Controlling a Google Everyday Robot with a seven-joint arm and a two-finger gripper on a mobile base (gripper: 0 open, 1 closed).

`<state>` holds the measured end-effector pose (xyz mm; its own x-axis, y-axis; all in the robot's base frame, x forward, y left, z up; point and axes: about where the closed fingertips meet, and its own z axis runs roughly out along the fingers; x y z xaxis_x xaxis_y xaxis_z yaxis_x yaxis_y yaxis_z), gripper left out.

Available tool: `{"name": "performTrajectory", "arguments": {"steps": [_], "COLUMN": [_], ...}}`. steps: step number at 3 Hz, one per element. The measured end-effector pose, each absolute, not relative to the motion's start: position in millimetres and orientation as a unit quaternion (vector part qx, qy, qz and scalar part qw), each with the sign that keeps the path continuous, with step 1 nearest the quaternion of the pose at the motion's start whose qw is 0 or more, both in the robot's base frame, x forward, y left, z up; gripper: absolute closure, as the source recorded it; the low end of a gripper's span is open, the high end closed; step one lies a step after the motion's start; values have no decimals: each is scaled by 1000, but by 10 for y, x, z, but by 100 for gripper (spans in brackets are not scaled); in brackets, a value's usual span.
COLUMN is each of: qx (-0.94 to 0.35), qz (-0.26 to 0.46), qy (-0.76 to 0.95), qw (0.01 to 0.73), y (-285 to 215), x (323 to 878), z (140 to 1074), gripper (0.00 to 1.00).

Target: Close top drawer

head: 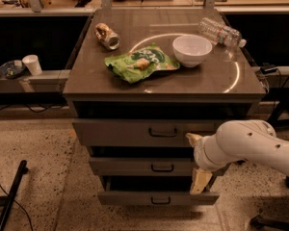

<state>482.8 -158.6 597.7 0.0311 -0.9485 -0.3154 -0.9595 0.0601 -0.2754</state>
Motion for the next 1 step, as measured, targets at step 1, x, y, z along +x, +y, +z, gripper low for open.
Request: {"name": "performTrajectory", "arguments": {"steps": [1], "qx": [-685], "qz": [13], "qy": [696], "qw": [214], "y": [-1586], "x": [4828], "z": [5977], "gripper": [0]}}
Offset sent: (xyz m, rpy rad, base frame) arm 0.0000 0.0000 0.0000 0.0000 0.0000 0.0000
